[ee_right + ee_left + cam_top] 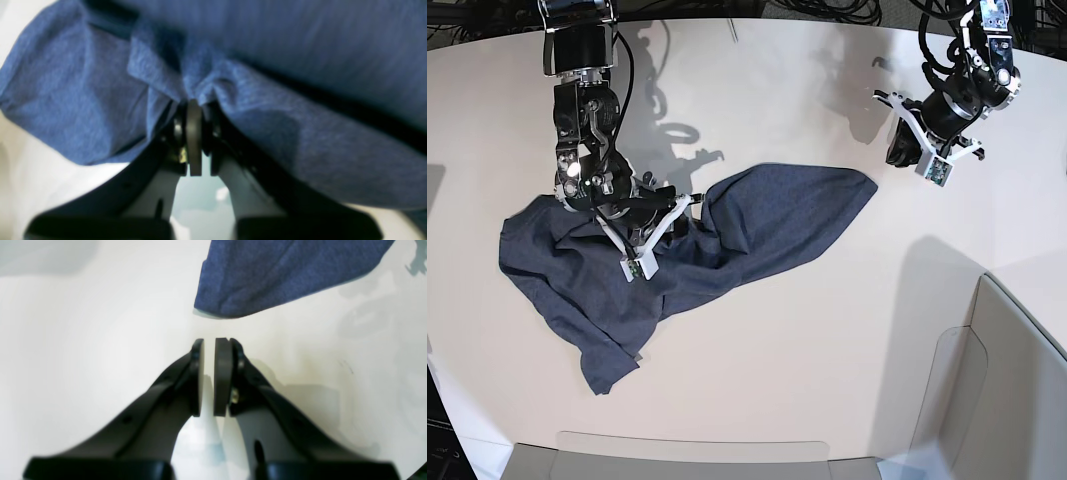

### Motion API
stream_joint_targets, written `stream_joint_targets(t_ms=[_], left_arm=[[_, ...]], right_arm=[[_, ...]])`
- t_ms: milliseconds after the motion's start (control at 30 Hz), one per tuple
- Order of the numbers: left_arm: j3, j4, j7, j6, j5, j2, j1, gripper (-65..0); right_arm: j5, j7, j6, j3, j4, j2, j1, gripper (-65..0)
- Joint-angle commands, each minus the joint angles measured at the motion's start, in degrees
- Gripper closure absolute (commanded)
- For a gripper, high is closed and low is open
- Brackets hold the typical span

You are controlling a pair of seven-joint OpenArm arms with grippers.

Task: Layout the t-shirt on the table in an organized manner, then fold the t-shirt properly
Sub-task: 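Grasp the shirt edge with the right gripper and pull it outward, then lift the gathered shirt fabric with the right gripper and reposition it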

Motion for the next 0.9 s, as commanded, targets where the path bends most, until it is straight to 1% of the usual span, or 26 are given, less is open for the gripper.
stream_joint_targets(t_ms=[0,33,167,233,300,400,433,567,700,767,867], left_arm=[[0.0,0.9,-1.2,0.1,-0.7,-0.5,-0.2,-5.9],[0.0,0.9,-1.2,0.1,-0.7,-0.5,-0.2,-5.9],[0.0,0.9,-1.2,0.1,-0.7,0.3,-0.1,-5.9],[0.0,0.9,-1.2,0.1,-0.7,0.3,0.0,-5.9],[0.0,0.9,-1.2,0.1,-0.7,0.3,0.8,-5.9],[0.0,0.9,-1.2,0.1,-0.8,0.4,1.2,-5.9],[0.0,0.9,-1.2,0.1,-0.8,0.7,1.3,-5.9],[0.0,1.0,-1.2,0.1,-0.8,1.5,2.7,-5.9],[1.4,1.0,-1.2,0.1,-0.8,1.8,2.8,-5.9],[2.9,1.0,-1.2,0.1,-0.7,1.7,2.9,-5.9],[5.1,1.0,-1.2,0.1,-0.5,1.7,4.0,-5.9]], right_arm=[[0.2,1.5,0.3,0.3,1.8,0.3,1.6,-8.7],[-0.2,1.3,0.3,0.3,2.3,0.3,1.8,-12.8],[-3.2,1.5,0.3,0.4,3.6,0.4,3.7,-34.3],[-5.2,1.5,0.3,0.4,3.4,0.4,5.6,-42.1],[-8.1,1.5,0.4,0.4,2.2,0.3,8.0,-47.9],[-11.7,1.8,0.4,0.5,-1.3,-0.2,11.8,-49.0],[-12.6,3.0,0.4,0.5,-3.0,-0.2,12.8,-49.0],[-14.6,10.6,0.3,0.5,-11.0,-0.1,15.8,-49.0],[-18.4,15.5,0.3,0.4,-18.0,-0.2,17.2,-49.0],[-21.0,17.0,0.3,0.4,-19.0,-0.2,17.2,-49.0],[-25.5,17.4,0.0,0.4,-19.5,-0.1,17.1,-49.0]])
